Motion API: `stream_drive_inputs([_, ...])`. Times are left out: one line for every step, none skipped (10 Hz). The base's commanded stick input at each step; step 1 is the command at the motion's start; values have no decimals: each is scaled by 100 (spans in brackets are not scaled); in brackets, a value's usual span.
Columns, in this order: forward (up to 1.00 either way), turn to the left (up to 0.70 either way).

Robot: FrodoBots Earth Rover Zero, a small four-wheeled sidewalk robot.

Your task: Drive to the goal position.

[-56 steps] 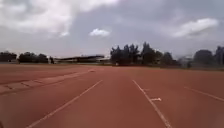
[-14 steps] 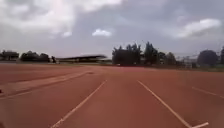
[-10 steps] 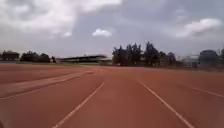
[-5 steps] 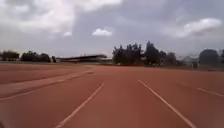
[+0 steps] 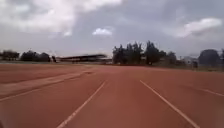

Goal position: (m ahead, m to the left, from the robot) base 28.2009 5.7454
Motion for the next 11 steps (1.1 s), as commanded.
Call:
stream_drive_inputs([45,0])
stream_drive_inputs([45,0])
stream_drive_inputs([45,0])
stream_drive_inputs([45,0])
stream_drive_inputs([45,0])
stream_drive_inputs([45,0])
stream_drive_inputs([45,0])
stream_drive_inputs([45,0])
stream_drive_inputs([45,0])
stream_drive_inputs([45,0])
stream_drive_inputs([45,0])
